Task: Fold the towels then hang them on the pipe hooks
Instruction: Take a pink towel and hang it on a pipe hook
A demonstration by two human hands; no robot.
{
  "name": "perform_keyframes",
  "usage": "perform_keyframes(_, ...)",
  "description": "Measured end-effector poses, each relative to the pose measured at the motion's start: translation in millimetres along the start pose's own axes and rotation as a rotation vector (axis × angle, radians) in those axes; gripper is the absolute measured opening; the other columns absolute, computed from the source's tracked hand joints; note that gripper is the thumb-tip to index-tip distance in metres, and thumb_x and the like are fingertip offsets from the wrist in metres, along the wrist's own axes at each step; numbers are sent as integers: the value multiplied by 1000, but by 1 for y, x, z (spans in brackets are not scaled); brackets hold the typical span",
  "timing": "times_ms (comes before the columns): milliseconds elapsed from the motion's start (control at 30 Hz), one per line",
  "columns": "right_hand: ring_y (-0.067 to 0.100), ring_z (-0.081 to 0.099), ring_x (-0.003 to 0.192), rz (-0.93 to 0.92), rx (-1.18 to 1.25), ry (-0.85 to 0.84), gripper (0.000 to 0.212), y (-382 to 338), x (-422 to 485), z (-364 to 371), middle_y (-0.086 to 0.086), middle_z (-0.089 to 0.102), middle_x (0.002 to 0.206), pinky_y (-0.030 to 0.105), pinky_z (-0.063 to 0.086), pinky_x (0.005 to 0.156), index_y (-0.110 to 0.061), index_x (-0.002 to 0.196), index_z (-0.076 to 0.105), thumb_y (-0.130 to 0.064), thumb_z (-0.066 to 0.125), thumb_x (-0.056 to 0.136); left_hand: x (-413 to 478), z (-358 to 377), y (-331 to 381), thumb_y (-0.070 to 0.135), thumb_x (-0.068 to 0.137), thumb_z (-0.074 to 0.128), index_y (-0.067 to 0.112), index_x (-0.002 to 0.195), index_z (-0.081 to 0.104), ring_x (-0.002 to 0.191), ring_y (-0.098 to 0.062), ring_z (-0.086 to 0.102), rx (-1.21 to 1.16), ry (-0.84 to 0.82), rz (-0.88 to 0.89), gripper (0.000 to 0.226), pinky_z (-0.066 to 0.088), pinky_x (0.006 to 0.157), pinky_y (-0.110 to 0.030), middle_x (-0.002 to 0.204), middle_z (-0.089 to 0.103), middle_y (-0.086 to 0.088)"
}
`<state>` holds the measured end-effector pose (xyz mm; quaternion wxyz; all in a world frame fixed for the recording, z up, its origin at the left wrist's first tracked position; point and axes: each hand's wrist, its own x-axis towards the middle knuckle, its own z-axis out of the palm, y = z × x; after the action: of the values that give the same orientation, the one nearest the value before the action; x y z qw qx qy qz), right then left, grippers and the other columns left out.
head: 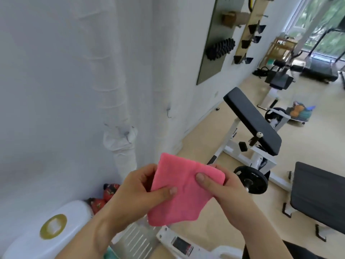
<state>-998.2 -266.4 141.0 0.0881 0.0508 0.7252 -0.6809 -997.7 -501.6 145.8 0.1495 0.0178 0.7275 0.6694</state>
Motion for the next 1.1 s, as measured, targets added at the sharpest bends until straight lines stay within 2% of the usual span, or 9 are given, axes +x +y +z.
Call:
perform_keyframes(133, 23, 73, 88, -51, -26, 51, 42, -46, 46, 56, 15, 78, 98, 44, 58, 82, -13, 96, 75, -39, 93, 69, 17, -58, 28, 26, 88, 74, 21, 116, 69, 95, -22, 78, -12, 103, 59, 29, 64, 79, -37, 100, 81, -4)
perform_keyframes(233, 21, 77, 86, -117, -60, 23, 41, -85, 79, 81, 7, 80, 93, 33, 62, 73, -13, 100, 75, -38, 86, 70, 33, -96, 54, 27, 92, 72, 20, 105, 74, 94, -32, 76, 41, 222, 144, 15, 59, 90, -48, 93, 81, -8)
perform_keyframes(367, 14, 78, 85, -251, -144, -36, 33, -143, 123, 101, 0, 82, 90, 28, 61, 73, -17, 96, 81, -43, 81, 75, 50, -139, 100, 24, 89, 77, 22, 87, 78, 83, -18, 72, 156, 332, 243, 3, 55, 76, -24, 87, 79, -2)
perform_keyframes(500, 17, 77, 91, -347, -203, -108, 22, -195, 161, 111, 0, 82, 94, 28, 62, 74, -20, 97, 81, -40, 75, 89, 63, -163, 145, 22, 89, 78, 24, 92, 76, 81, -25, 70, 198, 372, 314, 4, 60, 82, -48, 92, 74, -16)
perform_keyframes(600, 17, 75, 97, -422, -320, -189, 25, -234, 186, 114, -5, 81, 97, 36, 61, 88, -25, 101, 79, -46, 66, 96, 73, -177, 181, 22, 89, 78, 24, 96, 73, 87, -32, 75, 257, 432, 348, 9, 63, 80, -50, 91, 77, -11)
perform_keyframes(700, 12, 73, 85, -547, -415, -216, 29, -277, 205, 116, -5, 78, 92, 32, 59, 82, -25, 97, 75, -52, 63, 95, 80, -188, 218, 26, 90, 76, 21, 91, 71, 88, -37, 72, 368, 477, 412, 7, 60, 82, -57, 88, 77, -10)
perform_keyframes(800, 10, 58, 69, -691, -431, -199, 34, -315, 224, 118, 7, 70, 82, 30, 48, 66, -14, 93, 69, -48, 65, 94, 88, -193, 250, 27, 91, 74, 25, 90, 71, 90, -30, 72, 442, 561, 459, 4, 60, 87, -54, 89, 77, -4)
perform_keyframes(933, 15, 56, 71, -835, -413, -138, 35, -348, 254, 119, 20, 70, 93, 36, 46, 67, -10, 93, 66, -45, 67, 95, 108, -193, 287, 22, 92, 71, 22, 92, 70, 91, -30, 72, 457, 663, 537, 1, 61, 86, -50, 92, 77, -8)
perform_keyframes(1100, 13, 52, 66, -873, -409, -113, 33, -362, 304, 129, 4, 61, 74, 30, 43, 62, -10, 88, 67, -42, 69, 94, 144, -203, 299, 19, 91, 71, 24, 91, 71, 82, -23, 70, 537, 824, 547, 5, 58, 74, -35, 86, 75, -2)
